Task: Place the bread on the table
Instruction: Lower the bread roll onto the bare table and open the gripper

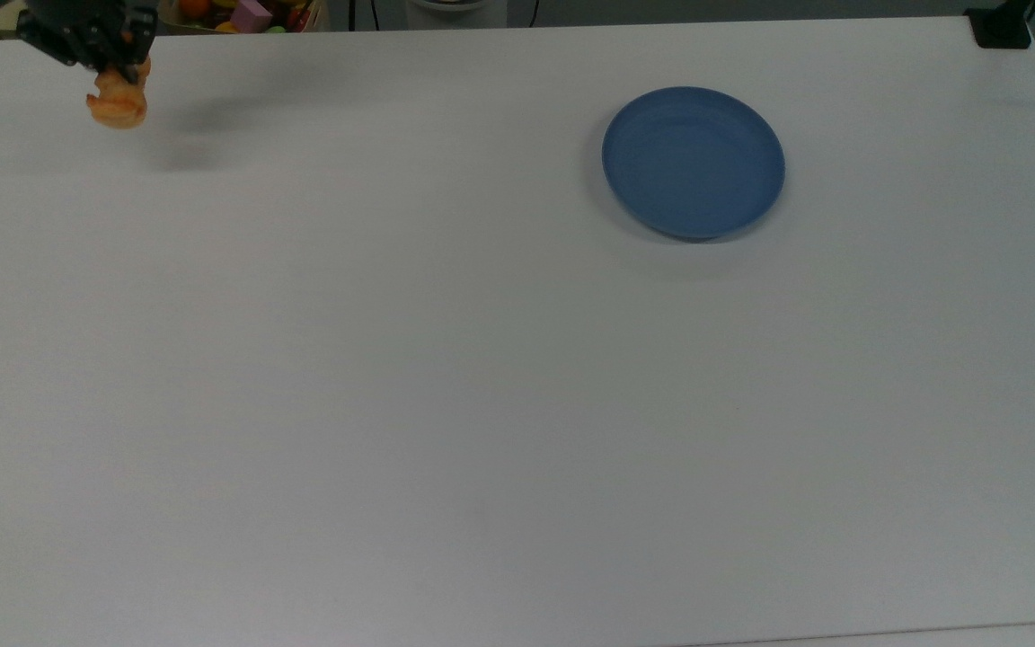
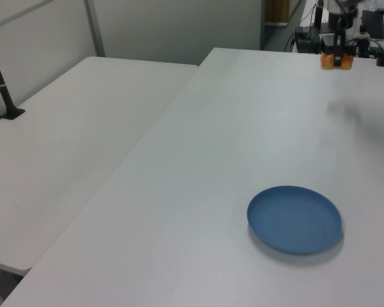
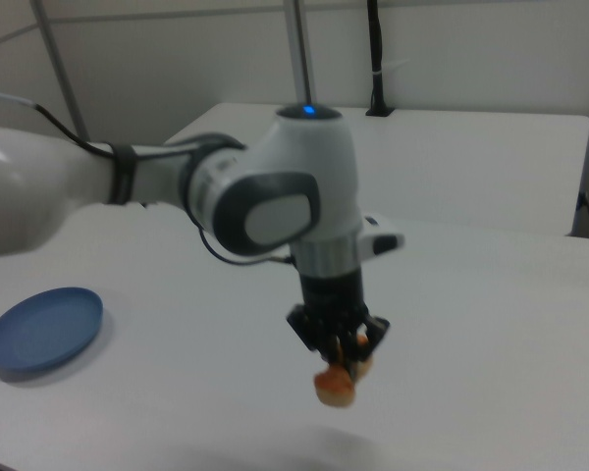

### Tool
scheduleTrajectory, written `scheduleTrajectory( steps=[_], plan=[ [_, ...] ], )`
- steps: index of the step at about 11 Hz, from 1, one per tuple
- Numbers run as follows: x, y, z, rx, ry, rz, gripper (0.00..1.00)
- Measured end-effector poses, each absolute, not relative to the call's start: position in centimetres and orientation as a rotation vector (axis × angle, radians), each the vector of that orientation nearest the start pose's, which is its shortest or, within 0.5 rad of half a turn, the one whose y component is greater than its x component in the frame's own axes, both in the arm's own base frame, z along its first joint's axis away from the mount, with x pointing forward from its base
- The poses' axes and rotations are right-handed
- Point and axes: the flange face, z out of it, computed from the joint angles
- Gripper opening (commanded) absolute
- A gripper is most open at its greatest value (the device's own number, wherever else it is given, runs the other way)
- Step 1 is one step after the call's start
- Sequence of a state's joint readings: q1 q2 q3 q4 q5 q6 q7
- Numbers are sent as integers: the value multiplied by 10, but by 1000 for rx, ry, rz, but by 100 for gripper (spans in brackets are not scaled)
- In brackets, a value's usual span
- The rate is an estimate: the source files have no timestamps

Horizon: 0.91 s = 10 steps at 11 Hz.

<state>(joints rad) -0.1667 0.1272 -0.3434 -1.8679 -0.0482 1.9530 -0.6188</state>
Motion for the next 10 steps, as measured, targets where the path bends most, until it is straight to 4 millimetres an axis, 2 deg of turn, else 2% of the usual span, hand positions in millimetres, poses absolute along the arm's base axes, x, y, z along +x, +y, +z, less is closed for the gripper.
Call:
scheduleTrajectory(
  steps=[3,6,8,9,10],
  plan=[
    [522,-318,396,-3232,-167,115,20],
    [517,-349,360,-3257,-202,117,29],
    [513,-362,346,-3255,-254,137,56],
    [509,-370,340,-3257,-269,140,64],
    [505,-376,334,-3255,-278,150,65]
  ],
)
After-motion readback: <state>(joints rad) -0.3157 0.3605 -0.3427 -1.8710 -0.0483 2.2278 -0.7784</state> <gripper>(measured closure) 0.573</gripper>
